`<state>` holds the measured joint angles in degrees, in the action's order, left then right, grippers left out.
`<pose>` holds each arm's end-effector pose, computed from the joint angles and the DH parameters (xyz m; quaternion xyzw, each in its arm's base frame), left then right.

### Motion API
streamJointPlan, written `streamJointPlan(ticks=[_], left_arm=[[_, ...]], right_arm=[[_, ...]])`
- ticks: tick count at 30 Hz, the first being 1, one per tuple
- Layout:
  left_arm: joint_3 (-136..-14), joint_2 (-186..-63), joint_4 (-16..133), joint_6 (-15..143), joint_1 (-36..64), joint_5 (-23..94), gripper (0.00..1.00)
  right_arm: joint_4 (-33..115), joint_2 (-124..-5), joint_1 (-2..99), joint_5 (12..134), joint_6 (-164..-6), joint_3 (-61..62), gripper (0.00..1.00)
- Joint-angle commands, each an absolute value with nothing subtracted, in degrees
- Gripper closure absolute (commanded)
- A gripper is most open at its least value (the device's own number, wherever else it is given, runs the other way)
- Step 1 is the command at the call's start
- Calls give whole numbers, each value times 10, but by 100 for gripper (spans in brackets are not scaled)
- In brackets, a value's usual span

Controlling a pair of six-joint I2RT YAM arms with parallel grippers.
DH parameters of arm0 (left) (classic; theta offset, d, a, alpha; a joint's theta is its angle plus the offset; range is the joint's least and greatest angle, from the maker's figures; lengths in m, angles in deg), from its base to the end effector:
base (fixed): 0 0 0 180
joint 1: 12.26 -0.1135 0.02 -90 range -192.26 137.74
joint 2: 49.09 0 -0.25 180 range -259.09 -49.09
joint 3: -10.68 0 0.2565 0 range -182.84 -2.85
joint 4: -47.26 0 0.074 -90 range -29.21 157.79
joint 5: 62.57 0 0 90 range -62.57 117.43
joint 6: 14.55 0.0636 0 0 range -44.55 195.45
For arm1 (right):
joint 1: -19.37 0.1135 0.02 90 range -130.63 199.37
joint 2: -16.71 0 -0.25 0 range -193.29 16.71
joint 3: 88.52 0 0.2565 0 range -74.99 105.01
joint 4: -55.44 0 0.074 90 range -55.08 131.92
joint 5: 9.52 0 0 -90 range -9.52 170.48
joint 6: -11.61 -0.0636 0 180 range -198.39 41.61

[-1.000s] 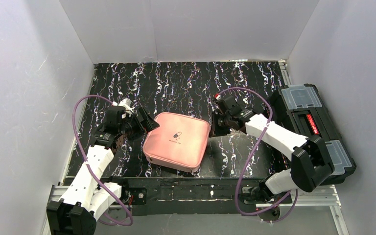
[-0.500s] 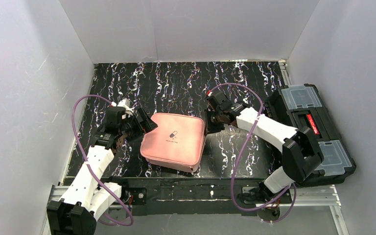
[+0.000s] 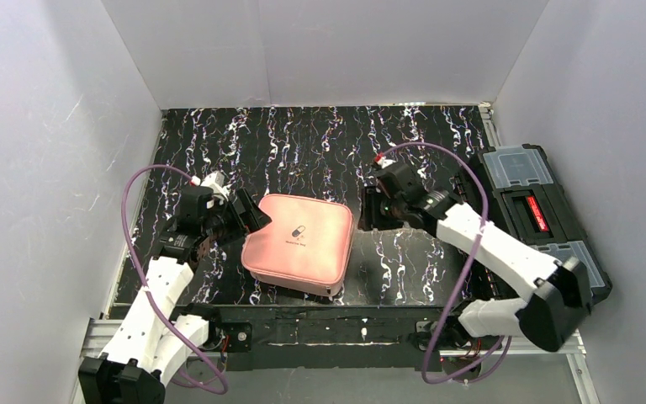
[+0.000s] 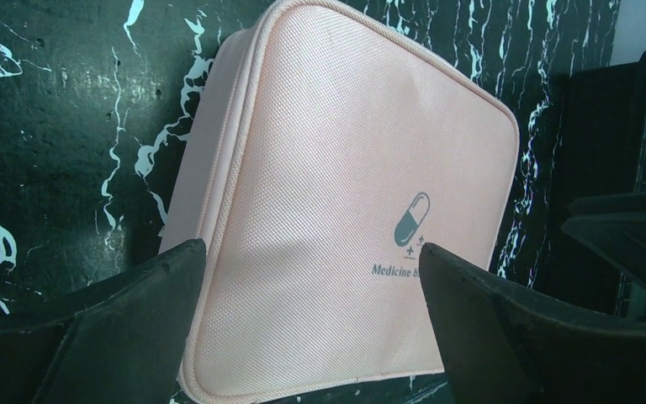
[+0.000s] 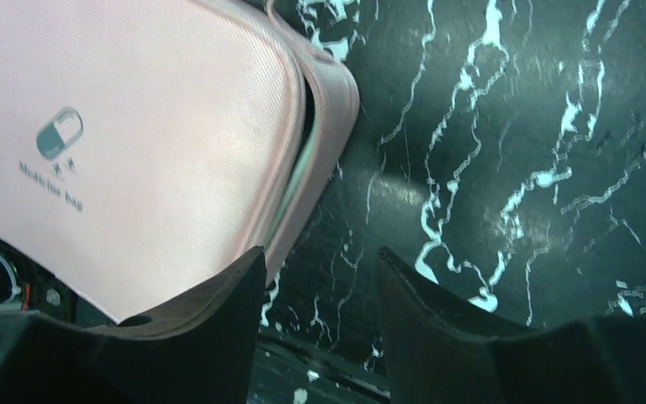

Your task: Organize the medicine kit

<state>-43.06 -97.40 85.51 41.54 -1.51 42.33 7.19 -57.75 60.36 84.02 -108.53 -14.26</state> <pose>0.2160 -0.0576 0.2510 -0.1140 0.8654 -0.2856 0.3957 0.2296 0.1943 0.2506 -0.0774 0.9314 0.1827 0.3052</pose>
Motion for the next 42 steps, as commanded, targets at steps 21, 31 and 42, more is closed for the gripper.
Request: streamJointPlan(ticks=[21,31,42], left_arm=[[-433,-869,1028,412,-12,481,2],[-436,-848,1087,353,-12,432,2],[-431,-864,1108,334,-12,425,2]], right_arm=[[173,-312,784,827,-1193,-401,38],[209,-365,891,898,-1264,-394,38],[205,-488,980,1007,-1318,-318,39]])
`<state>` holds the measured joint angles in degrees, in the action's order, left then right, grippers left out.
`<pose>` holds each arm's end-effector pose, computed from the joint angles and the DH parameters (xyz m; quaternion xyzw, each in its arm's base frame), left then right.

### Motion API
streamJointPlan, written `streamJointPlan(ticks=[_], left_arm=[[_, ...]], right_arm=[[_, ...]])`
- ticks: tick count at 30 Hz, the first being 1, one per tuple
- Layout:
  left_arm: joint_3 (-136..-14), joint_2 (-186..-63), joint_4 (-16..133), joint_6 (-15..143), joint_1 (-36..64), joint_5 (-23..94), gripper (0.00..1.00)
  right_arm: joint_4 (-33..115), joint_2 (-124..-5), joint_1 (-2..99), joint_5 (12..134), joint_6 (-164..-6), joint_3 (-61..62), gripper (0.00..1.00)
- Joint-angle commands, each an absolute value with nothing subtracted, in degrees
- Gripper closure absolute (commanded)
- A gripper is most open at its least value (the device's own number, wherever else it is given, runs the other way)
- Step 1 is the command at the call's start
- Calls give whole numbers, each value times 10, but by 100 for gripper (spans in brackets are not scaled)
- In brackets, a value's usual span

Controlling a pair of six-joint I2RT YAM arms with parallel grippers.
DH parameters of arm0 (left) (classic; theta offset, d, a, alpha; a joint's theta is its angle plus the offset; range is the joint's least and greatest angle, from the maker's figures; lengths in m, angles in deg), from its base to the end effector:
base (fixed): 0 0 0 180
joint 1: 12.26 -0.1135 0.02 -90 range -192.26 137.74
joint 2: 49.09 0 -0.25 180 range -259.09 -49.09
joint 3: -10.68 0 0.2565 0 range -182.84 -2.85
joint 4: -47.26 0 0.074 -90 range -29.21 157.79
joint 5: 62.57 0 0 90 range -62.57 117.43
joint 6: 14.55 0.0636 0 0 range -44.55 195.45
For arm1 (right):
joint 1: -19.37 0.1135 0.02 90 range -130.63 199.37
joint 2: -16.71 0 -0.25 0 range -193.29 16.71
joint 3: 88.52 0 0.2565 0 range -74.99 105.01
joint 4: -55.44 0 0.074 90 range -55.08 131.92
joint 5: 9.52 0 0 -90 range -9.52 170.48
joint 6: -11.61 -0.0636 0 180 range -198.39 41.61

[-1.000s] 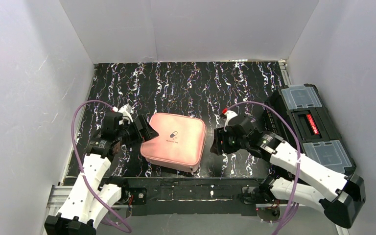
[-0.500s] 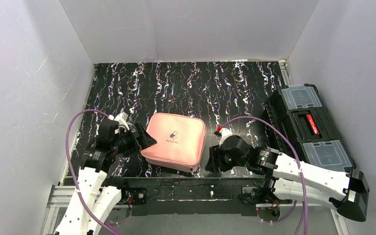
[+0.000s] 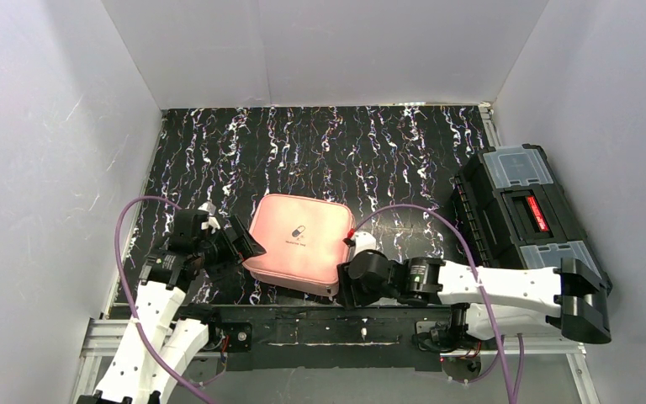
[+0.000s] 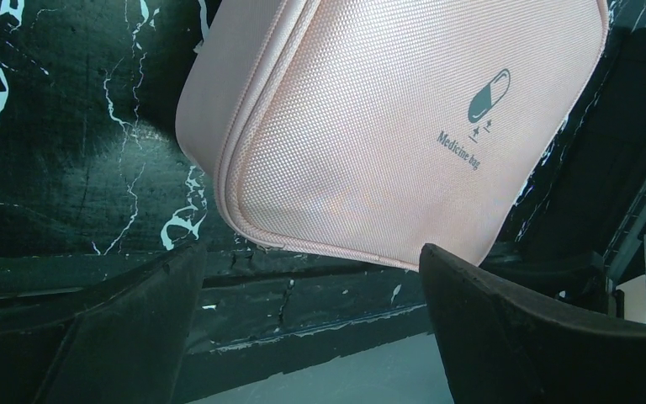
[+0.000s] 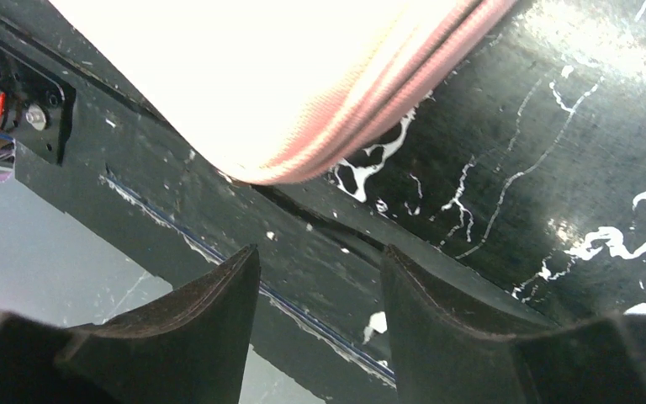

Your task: Organize the medicine kit

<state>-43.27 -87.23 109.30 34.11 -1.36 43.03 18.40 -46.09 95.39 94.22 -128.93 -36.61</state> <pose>0.1575 -0.0478 0.2401 -0.1925 0.9004 -0.2757 0.2761 0.0747 0.2376 0.1866 -0.1625 0.9133 0.2681 0.2600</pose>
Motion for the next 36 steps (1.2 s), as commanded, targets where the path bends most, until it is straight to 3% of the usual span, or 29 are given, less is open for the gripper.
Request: streamJointPlan(ticks=[1,18,36], left_arm=[[-430,-864,1106,334,-12,428,2],[-416,-869,1073,337,-12,466,2],[-405,-882,1053,354,-12,494,2]], right_arm=[[207,-498,988,1018,-1322,-312,39],[183,-619,1050,1156,-1422,-241,46],[148,-676,1058,1209,-1488,-194,68]])
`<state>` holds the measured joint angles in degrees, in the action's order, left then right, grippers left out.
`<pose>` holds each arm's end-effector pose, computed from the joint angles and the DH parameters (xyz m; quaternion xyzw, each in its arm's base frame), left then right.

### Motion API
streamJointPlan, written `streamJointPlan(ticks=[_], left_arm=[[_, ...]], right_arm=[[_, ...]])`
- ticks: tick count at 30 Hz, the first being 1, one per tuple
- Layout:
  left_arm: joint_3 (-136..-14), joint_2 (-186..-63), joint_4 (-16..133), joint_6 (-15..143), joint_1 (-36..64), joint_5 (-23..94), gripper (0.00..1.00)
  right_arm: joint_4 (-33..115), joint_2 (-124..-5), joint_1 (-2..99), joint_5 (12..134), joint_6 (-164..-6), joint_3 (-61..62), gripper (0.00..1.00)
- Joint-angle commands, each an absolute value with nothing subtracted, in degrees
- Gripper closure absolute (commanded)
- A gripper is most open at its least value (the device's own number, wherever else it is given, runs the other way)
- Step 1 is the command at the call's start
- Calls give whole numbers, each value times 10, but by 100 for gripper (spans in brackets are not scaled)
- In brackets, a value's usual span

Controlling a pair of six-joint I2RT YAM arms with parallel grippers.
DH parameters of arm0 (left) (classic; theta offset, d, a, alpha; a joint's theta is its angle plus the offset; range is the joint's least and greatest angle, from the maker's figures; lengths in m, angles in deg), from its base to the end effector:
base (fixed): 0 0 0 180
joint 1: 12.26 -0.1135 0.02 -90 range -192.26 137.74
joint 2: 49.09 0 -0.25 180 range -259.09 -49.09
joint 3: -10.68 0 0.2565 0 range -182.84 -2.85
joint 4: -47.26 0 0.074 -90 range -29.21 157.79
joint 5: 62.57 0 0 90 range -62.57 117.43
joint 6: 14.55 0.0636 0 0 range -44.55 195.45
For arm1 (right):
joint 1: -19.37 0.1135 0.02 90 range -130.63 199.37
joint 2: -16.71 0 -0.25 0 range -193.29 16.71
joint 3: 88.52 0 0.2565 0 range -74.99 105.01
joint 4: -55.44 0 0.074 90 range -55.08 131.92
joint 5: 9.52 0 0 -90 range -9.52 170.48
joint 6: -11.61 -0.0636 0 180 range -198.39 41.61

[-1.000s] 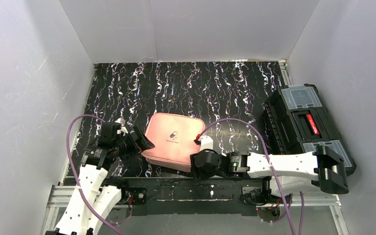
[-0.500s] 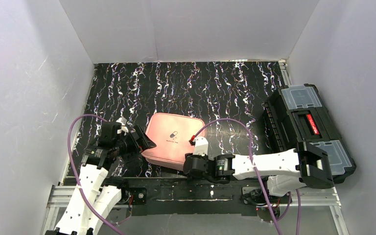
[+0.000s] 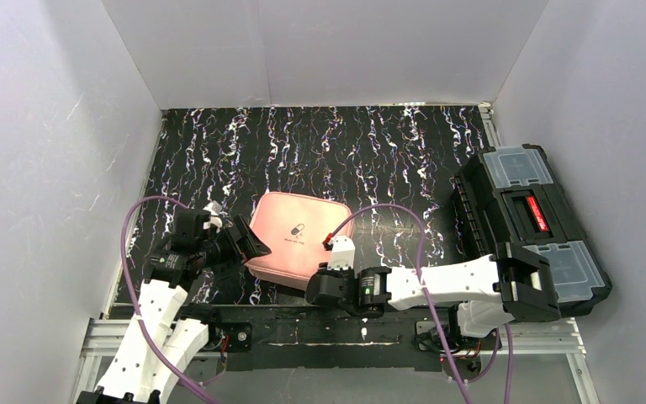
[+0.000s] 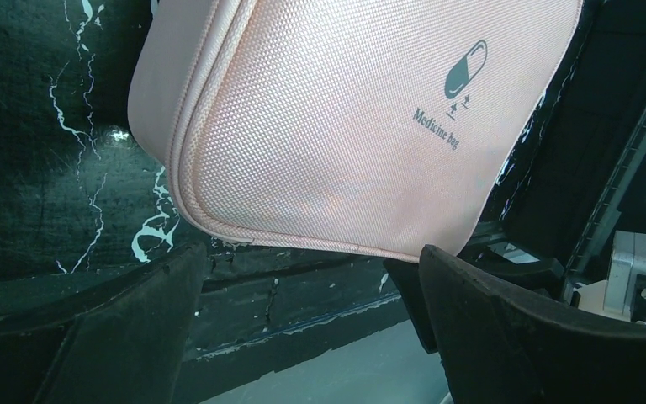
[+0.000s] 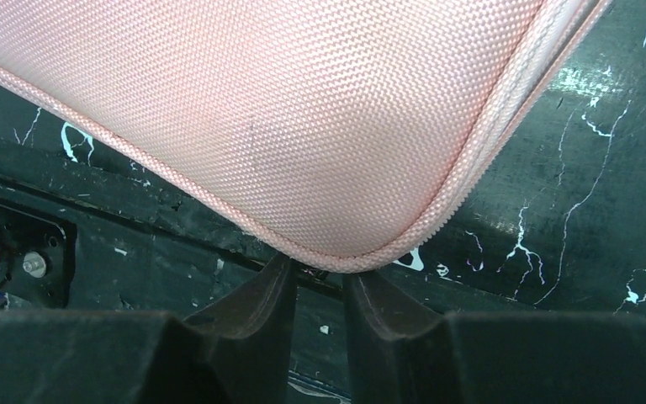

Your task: Organize the medicine kit

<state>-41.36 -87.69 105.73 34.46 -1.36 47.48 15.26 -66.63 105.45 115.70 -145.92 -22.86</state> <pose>0.1615 -0.0533 0.2345 -0.1719 0.8960 -0.3094 0.2683 0.0573 0.2992 0.1773 -0.0650 0.9174 0.1905 0.3433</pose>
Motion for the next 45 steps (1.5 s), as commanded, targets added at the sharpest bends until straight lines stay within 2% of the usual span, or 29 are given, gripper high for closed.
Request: streamJointPlan(ticks=[1,18,24,33,39,45], left_arm=[[-404,-882,1052,355,-12,495,2],[-398,-879,1043,363,-12,519,2],[-398,-880,1042,364,-12,522,2],[-398,-878,1043,364,-12,525,2],[-398,-879,1042,365,-13,528,2],[-398,-883,1039,366,-12,532,2]], right_arm=[[146,-679,1058,1211,-1491,-191,69],[107,-721,1064,1267,-1560,-160,86],[86,-713,1065,1288,-1575,-161,99],[98,-707,1068,1285,-1553,-161,99],[112,-708,1071,1293,-1555,-172,76],[126,-710,1076,1307,-1551,-174,65]])
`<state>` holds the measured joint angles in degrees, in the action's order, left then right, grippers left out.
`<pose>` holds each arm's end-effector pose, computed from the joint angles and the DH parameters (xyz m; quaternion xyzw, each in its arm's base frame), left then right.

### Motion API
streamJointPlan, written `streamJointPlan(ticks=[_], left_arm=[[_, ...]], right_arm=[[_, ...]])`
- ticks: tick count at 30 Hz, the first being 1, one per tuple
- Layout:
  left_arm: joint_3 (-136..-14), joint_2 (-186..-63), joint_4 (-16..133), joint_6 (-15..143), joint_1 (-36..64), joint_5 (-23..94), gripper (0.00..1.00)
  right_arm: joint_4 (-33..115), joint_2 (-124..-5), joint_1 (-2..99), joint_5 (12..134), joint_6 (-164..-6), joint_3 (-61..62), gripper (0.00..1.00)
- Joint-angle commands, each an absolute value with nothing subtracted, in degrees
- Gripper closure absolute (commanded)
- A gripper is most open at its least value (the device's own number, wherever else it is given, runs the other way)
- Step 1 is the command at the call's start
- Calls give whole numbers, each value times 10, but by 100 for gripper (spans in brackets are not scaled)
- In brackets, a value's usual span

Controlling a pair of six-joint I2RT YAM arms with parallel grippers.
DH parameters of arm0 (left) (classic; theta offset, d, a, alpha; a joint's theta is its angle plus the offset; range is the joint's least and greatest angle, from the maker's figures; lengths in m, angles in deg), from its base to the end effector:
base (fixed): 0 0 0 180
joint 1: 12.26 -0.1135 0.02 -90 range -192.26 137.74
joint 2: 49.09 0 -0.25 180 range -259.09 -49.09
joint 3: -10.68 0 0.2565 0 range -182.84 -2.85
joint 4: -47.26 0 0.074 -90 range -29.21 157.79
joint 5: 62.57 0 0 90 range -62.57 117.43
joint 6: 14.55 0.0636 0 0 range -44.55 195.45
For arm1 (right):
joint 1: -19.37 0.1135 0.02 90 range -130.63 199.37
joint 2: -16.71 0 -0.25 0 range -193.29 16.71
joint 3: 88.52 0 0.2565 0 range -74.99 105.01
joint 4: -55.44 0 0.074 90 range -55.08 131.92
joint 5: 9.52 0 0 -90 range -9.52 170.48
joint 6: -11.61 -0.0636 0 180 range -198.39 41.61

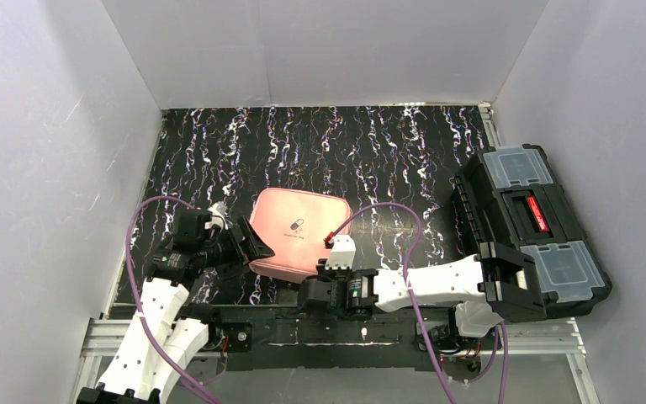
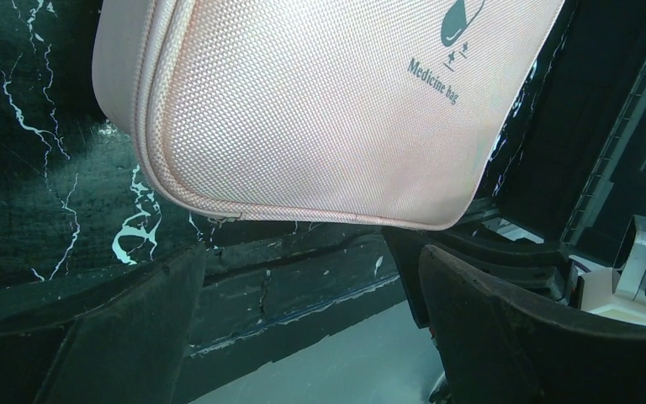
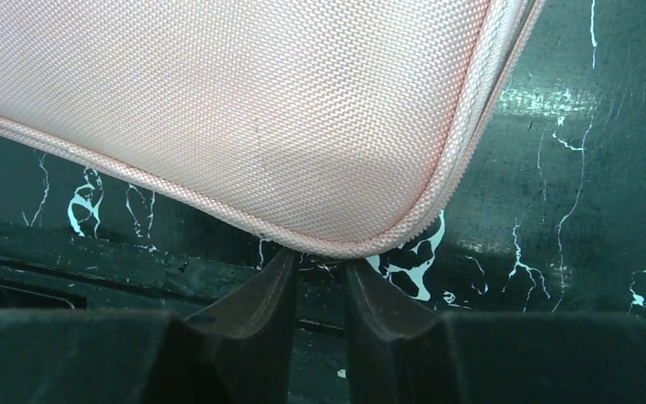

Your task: Organize the medicine kit

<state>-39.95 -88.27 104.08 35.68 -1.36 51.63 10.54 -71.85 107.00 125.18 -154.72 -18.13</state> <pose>0.1623 -0.0578 0.2284 -0.1484 0.8958 -0.3341 0.2526 0.0576 0.3093 0.1772 -0.0004 0.9038 0.1617 0.3962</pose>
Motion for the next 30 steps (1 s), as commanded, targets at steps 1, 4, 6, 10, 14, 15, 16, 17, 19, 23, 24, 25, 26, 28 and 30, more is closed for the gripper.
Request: streamJointPlan(ticks=[1,4,6,10,14,15,16,17,19,23,24,25,26,28,30], left_arm=[[-398,-883,1039,366,-12,532,2],[-398,-884,1038,367,-12,534,2],[-398,-883,1038,368,-12,534,2],[-397,-882,1038,369,-13,537,2],[-397,-881,1035,370,-12,540,2],[-396,-881,1034,370,-12,540,2],[-396,-882,1033,370,-12,541,2],[-395,-882,1031,370,-12,541,2],[-394,-882,1030,370,-12,542,2],[-393,-882,1028,370,-12,545,2],[-393,-881,1028,371,-12,545,2],[-393,-880,1028,371,-12,546,2],[-393,-880,1028,371,-12,546,2],[-393,-879,1027,371,-12,546,2],[-391,-879,1026,370,-12,546,2]], right_arm=[[126,-712,1077,1309,-1551,-174,65],[127,-716,1080,1312,-1554,-175,67],[134,-717,1084,1316,-1554,-181,68],[153,-720,1092,1335,-1555,-197,69],[167,-727,1100,1348,-1554,-205,70],[169,-728,1102,1355,-1553,-206,70],[170,-730,1104,1360,-1554,-207,70],[171,-732,1106,1364,-1554,-207,70],[174,-735,1109,1374,-1558,-209,71],[176,-743,1114,1391,-1574,-212,74],[176,-746,1115,1395,-1575,-211,74],[171,-748,1115,1400,-1579,-210,75],[165,-750,1115,1403,-1586,-207,75],[148,-755,1115,1409,-1600,-203,78],[129,-758,1116,1413,-1619,-200,80]])
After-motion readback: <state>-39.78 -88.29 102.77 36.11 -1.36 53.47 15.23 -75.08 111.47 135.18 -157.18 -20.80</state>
